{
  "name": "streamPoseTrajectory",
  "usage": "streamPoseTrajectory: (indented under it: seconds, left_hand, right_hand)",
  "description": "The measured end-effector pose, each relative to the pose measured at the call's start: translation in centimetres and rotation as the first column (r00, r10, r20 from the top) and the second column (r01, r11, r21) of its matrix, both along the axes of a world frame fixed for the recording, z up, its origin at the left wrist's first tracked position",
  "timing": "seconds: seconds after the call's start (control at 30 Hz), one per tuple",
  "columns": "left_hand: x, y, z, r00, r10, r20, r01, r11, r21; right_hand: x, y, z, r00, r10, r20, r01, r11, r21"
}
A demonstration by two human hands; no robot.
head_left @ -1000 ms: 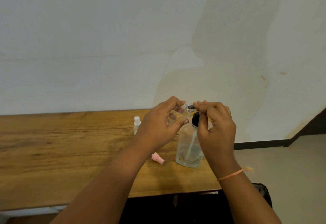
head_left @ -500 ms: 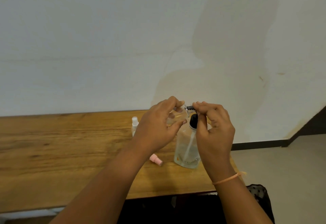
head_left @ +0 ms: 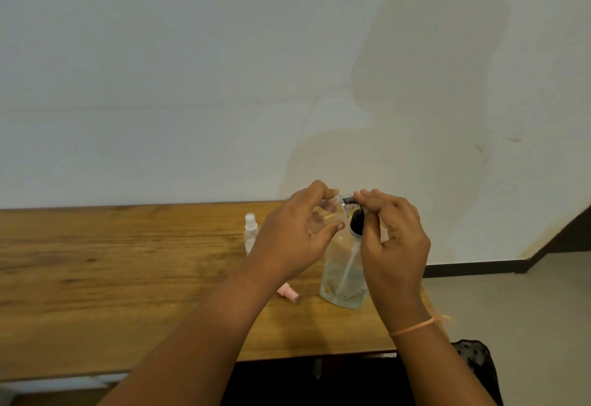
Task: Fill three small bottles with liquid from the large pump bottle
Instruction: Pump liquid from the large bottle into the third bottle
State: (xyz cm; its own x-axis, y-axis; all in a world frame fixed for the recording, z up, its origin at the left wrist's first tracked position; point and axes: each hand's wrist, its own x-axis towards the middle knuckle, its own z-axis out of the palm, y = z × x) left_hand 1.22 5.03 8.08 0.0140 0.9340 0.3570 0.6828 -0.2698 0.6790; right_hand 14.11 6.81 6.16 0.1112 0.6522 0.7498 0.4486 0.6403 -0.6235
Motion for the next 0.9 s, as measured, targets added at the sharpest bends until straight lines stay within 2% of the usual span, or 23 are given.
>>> streamPoseTrajectory:
  seconds: [0.13, 0.37, 0.47, 0.63, 0.9]
  left_hand:
    - [0.1, 0.1, 0.4, 0.998, 0.025, -0.052, -0.02, 0.996, 0.092]
    - [0.2, 0.3, 0.4, 1.0, 0.004, -0.025, -0.004, 1.0, -0.023]
    - [0.2, 0.3, 0.3, 1.0, -0.001, -0.026, 0.0, 0.998, -0.06]
    - [0.3, 0.0, 0.6, 1.0, -0.012, 0.005, 0.012, 1.0, -0.022]
    - [0.4, 0.1, 1.0, 0.999, 0.014, -0.03, -0.014, 1.0, 0.0]
  right_hand:
    - [0.2, 0.3, 0.5, 0.999, 0.039, -0.027, -0.039, 0.999, -0.023]
    - [0.1, 0.9, -1.1, 1.0, 0.012, -0.004, -0.011, 0.998, 0.07]
    - [0.1, 1.1, -1.4, 1.0, 0.019, -0.023, -0.017, 0.998, 0.063]
    - [-0.1, 0.5, -0.4, 0.997, 0.009, -0.081, -0.006, 1.0, 0.029]
    - [0.6, 0.7, 0.2, 0.998, -0.034, 0.057, 0.03, 0.996, 0.08]
